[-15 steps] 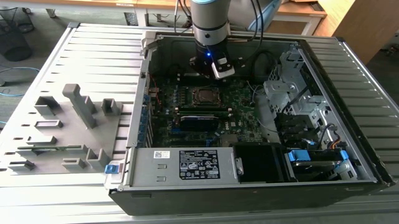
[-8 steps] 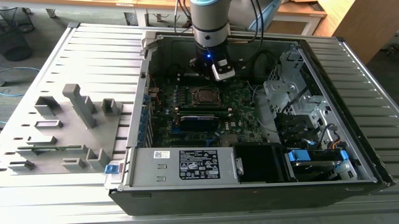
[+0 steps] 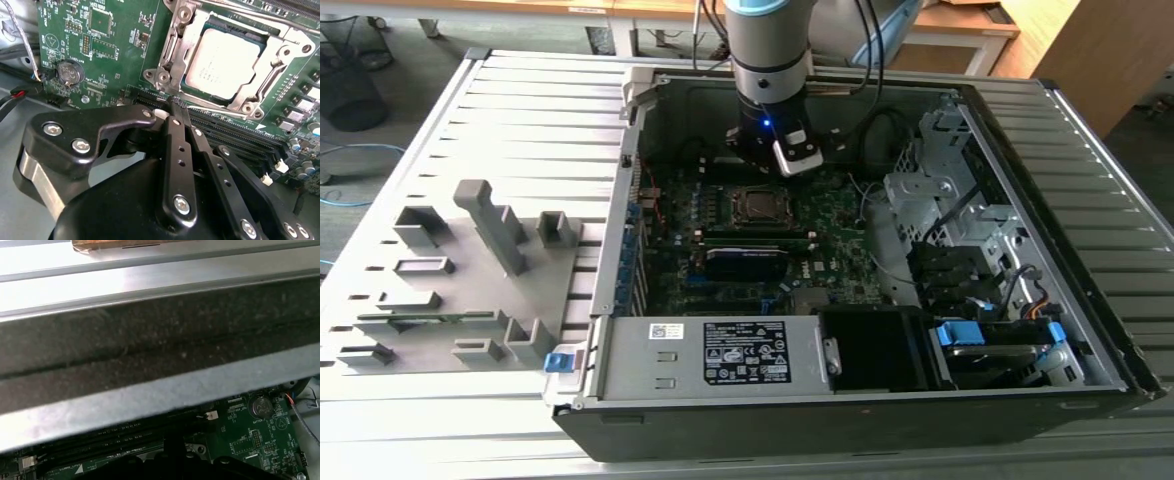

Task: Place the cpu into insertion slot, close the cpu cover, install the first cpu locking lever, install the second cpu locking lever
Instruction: 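Install the first cpu locking lever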

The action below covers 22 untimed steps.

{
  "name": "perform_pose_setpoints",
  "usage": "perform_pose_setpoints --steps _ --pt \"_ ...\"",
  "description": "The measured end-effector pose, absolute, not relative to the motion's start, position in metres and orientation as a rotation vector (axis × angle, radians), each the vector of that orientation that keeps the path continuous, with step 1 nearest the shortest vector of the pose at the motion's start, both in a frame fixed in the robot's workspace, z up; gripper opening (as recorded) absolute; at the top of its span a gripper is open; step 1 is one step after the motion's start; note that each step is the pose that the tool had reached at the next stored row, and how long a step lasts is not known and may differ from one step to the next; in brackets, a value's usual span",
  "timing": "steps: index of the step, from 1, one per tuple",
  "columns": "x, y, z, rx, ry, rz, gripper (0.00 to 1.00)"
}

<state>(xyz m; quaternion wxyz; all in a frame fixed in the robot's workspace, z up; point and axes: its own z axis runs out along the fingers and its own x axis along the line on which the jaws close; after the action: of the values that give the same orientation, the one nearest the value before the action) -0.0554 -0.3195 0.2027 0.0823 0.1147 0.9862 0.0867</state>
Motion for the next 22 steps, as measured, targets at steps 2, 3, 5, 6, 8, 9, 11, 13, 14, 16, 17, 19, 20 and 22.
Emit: perform_pose_setpoints --steps 2,3,5,6,8,9,11,13,14,16,17,19,20,22 --pt "-0.056 -0.321 0.202 0.342 2.945 0.258 0.11" --pt "-0.056 -0.321 0.201 0.342 2.945 0.257 0.11" --pt "-0.056 -0.322 0.2 0.342 2.944 0.255 0.11" --pt "-0.056 -0.323 0.199 0.342 2.944 0.254 0.11" --pt "-0.056 -0.323 0.198 0.342 2.944 0.251 0.11" --pt "-0.056 -0.323 0.198 0.341 2.944 0.251 0.11" --pt "-0.056 -0.323 0.198 0.341 2.944 0.251 0.11" --pt "-0.056 -0.323 0.2 0.341 2.944 0.251 0.11" --pt "-0.056 -0.323 0.203 0.342 2.944 0.251 0.11" --pt "-0.056 -0.323 0.21 0.342 2.944 0.251 0.11" --pt "-0.056 -0.323 0.213 0.342 2.944 0.251 0.11" --pt "-0.056 -0.323 0.219 0.341 2.944 0.251 0.11" --pt "-0.057 -0.323 0.221 0.341 2.944 0.251 0.11" --pt "-0.057 -0.323 0.223 0.342 2.944 0.251 0.11"
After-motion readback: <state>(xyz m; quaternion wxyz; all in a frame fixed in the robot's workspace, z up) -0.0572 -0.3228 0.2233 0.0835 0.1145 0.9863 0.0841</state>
